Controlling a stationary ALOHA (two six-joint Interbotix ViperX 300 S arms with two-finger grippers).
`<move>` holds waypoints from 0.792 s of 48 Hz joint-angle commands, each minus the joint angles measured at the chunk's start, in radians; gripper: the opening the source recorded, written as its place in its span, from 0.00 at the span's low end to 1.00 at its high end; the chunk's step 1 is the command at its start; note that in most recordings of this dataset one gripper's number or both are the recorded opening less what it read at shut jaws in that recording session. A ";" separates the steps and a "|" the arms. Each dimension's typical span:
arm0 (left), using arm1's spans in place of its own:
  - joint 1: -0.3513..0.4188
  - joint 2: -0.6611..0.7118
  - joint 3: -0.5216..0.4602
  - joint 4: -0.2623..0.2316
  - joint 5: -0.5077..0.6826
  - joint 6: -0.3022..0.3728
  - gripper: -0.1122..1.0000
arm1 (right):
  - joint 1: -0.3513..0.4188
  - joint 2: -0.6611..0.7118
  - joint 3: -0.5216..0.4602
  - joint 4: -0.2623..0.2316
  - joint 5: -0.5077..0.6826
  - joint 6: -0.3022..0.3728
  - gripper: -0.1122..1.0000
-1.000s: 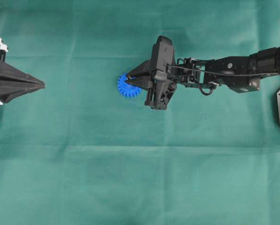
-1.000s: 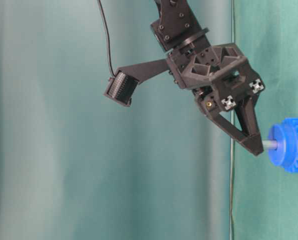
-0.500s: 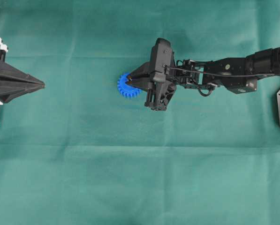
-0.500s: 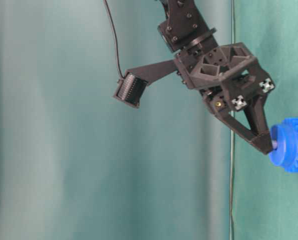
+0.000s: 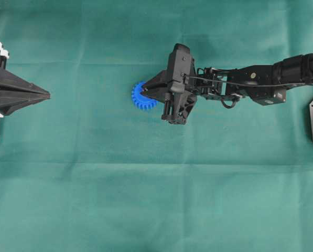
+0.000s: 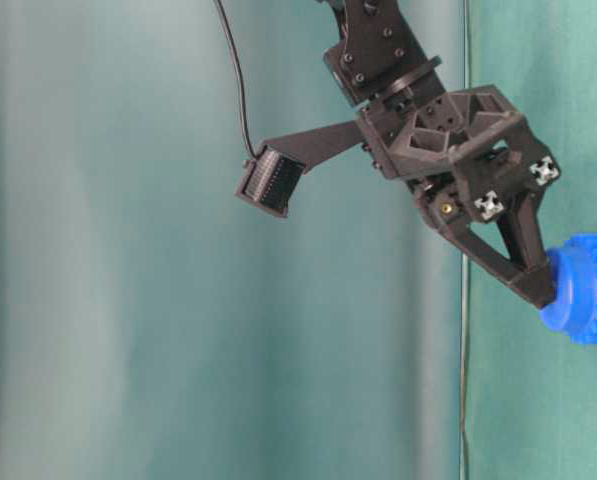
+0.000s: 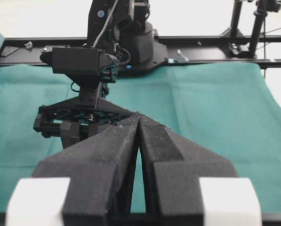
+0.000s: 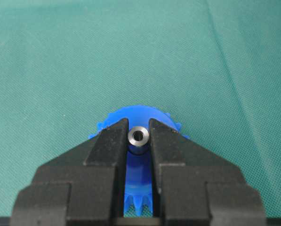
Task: Insert the shaft placed at a random location into the center hole of the small gear at another random location.
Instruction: 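Lower the shaft into the gear's center hole with the right gripper, then open the right gripper to release the inserted shaft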
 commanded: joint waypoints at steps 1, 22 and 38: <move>-0.002 0.008 -0.025 0.003 -0.005 -0.002 0.10 | 0.002 -0.017 -0.015 0.003 -0.020 -0.003 0.22; -0.005 0.008 -0.025 0.003 -0.005 -0.002 0.10 | 0.008 -0.023 -0.015 0.000 -0.018 -0.008 0.88; -0.012 0.006 -0.025 0.003 -0.005 -0.002 0.10 | 0.008 -0.103 -0.009 0.000 0.003 -0.008 0.80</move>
